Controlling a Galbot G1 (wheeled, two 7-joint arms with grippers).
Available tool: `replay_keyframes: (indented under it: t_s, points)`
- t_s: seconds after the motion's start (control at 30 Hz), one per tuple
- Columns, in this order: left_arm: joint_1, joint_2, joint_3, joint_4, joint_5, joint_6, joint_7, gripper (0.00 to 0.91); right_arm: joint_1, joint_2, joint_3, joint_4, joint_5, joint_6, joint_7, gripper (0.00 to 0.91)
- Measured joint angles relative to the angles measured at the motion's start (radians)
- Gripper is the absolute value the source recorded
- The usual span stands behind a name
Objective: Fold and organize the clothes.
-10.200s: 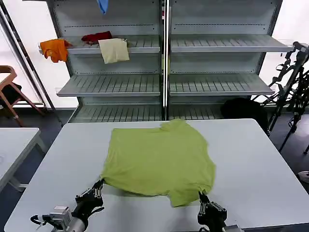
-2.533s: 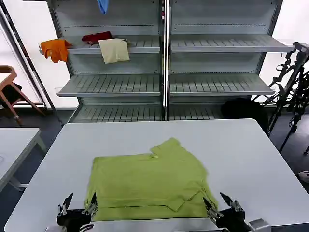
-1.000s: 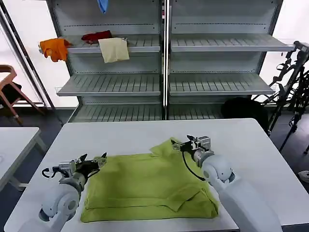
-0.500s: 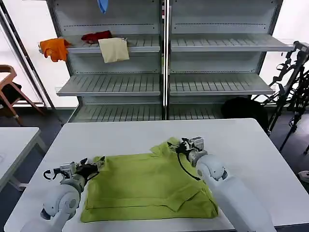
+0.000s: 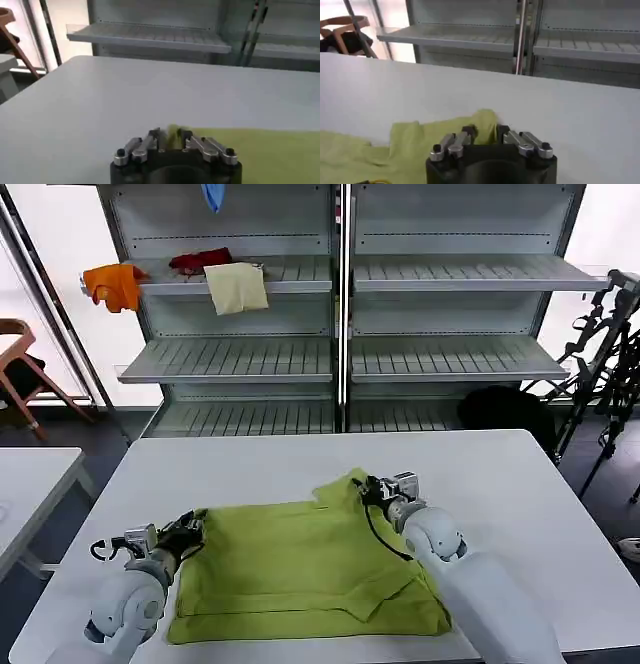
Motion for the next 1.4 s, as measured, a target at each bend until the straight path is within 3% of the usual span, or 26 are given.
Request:
replay_keyframes:
  t_s: [0.63, 1.4]
  points:
    - [0.012, 0.021, -0.011, -0.051, 0.015, -0.041, -0.018, 0.000, -0.027, -0.047, 0.022, 0.111, 0.031, 0.002, 0.023, 0.000]
    - [0.162, 0.071, -0.059, -0.272, 0.070, -0.020, -0.044, 0.000, -0.217, -0.240, 0.151, 0.411, 0.094, 0.002, 0.006, 0.000]
